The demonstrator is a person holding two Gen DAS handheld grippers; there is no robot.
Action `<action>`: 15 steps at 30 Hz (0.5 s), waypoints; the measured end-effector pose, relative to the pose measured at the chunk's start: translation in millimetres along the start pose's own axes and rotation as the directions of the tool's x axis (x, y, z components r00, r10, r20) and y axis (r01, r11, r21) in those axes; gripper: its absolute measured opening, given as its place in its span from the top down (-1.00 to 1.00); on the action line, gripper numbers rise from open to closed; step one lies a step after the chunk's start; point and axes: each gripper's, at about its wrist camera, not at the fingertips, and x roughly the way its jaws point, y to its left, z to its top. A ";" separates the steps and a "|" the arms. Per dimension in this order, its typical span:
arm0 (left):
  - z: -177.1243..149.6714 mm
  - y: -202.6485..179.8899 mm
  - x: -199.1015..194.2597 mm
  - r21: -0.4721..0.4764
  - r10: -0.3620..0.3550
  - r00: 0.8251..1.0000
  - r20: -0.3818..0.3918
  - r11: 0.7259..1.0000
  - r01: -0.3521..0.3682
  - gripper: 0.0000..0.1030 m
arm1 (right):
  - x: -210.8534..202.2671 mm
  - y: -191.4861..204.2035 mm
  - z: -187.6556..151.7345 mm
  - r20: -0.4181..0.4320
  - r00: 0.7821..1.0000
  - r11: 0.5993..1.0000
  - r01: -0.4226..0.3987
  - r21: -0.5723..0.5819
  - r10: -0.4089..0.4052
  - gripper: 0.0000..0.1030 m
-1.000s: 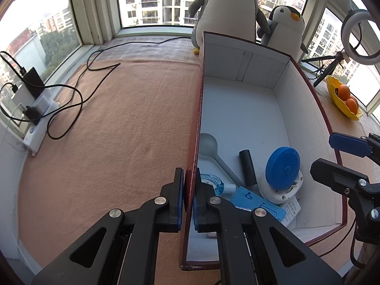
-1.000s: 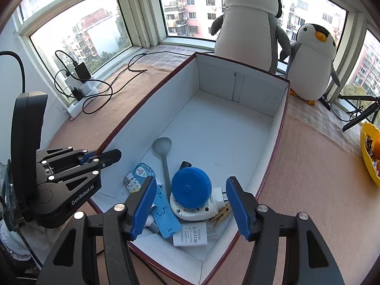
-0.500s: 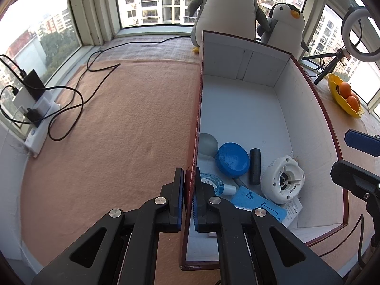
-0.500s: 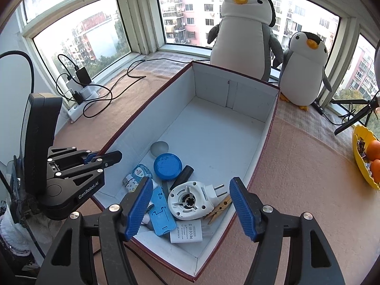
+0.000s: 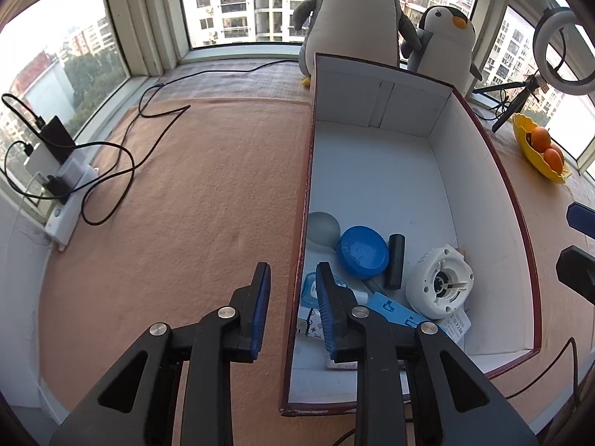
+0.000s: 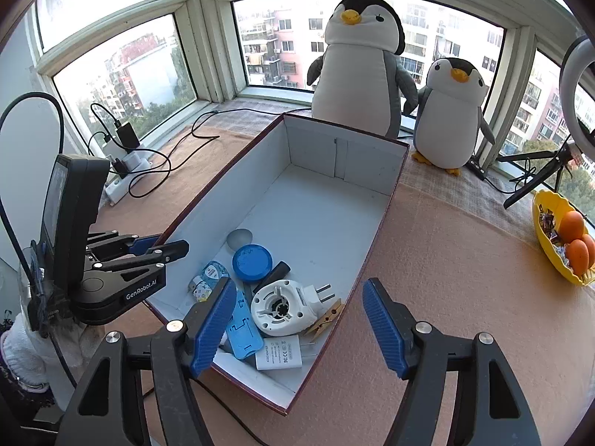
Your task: Organize rigid objects
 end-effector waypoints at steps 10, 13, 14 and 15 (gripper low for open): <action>0.4 2.0 -14.4 -0.006 0.018 0.999 0.040 1.000 -0.018 0.08 | -21.8 -10.1 -6.1 0.042 0.998 0.999 0.037 0.028 -0.038 -0.35; 0.6 3.9 -21.6 -0.015 0.019 0.998 0.055 1.000 -0.018 0.08 | -30.2 -14.0 -8.3 0.054 0.998 0.998 0.040 0.039 -0.042 -0.36; 0.4 3.7 -25.0 -0.015 0.019 0.998 0.062 1.000 -0.019 0.08 | -33.5 -14.8 -8.9 0.060 0.997 0.998 0.043 0.042 -0.046 -0.36; 0.3 3.2 -28.8 -0.015 0.020 0.997 0.069 1.000 -0.019 0.08 | -36.9 -15.6 -9.5 0.067 0.997 0.998 0.046 0.045 -0.049 -0.36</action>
